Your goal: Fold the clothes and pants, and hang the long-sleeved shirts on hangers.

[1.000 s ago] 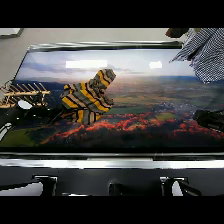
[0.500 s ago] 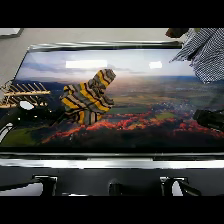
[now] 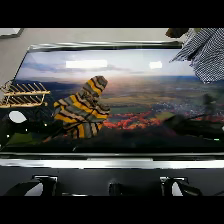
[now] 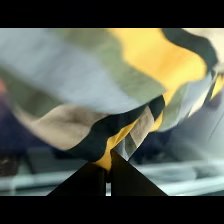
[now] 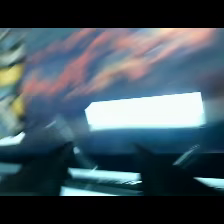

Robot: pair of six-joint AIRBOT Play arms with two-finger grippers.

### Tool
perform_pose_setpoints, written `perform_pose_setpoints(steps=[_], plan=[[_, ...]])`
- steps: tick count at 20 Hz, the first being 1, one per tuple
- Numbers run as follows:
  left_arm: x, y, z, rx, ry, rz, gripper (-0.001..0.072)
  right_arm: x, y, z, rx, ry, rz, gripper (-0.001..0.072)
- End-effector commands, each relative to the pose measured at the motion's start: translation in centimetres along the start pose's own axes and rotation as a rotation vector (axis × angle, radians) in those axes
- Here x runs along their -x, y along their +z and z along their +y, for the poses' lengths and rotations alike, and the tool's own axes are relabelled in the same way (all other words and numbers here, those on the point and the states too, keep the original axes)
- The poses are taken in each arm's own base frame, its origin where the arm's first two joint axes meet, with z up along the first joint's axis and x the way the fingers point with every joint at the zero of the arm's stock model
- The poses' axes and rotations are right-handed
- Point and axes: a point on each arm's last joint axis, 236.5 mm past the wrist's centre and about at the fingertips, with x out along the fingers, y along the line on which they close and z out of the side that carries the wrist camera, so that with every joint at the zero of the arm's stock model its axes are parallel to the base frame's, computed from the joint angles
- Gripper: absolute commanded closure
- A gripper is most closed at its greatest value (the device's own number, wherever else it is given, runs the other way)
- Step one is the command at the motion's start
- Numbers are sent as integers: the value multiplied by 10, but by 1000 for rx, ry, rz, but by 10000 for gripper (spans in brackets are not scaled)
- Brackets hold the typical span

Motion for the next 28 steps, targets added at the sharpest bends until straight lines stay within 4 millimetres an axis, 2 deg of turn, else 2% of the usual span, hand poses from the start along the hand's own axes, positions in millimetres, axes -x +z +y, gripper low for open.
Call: perform_pose_setpoints(steps=[1, 4, 5, 8, 11, 13, 16, 18, 20, 21, 22, 23, 24, 25, 26, 27, 28], plan=[[-2, -31, -4, -35, 18, 48, 689, -63, -40, 53, -11, 136, 31, 5], [-4, -32, -7, -50, 18, 48, 689, -112, -24, 104, -37, 202, -148, 6], [-4, -31, -6, -49, 19, 46, 688, -128, -21, 110, -86, 209, -179, 7], [-4, -29, -5, -52, 24, 39, 689, -186, -37, 112, -147, 146, -86, 14], [-4, -29, -5, -52, 24, 37, 688, -226, -41, 144, -52, 142, -2, 30], [-4, -28, -6, -52, 23, 31, 689, -250, -42, 158, -51, 142, 57, 31], [-4, -26, -6, -52, 22, 24, 688, -273, -54, 164, -73, 132, 155, 50], [-4, -24, -6, -52, 22, 17, 688, -279, -62, 162, -100, 126, 193, 50], [-4, -22, -6, -52, 21, 8, 688, -281, -62, 161, -113, 127, 193, 54], [-4, -21, -6, -52, 20, 4, 688, -282, -62, 161, -119, 127, 192, 102], [-4, -21, -6, -52, 20, 2, 688, -283, -63, 161, -132, 129, 195, 120], [-4, -21, -7, -52, 20, 1, 688, -285, -64, 161, -153, 131, 203, 224], [-4, -21, -6, -53, 20, 2, 688, -287, -66, 159, -162, 129, 208, 411], [-4, -21, -7, -53, 20, 2, 688, -287, -65, 159, -155, 130, 204, 633], [-3, -20, -7, -56, 19, -1, 688, -286, -63, 162, -134, 138, 195, 690], [-2, -18, -9, -58, 16, -7, 689, -280, -58, 168, -104, 154, 181, 690], [3, -13, -14, -66, 8, -22, 689, -268, -44, 177, -70, 182, 150, 691]])
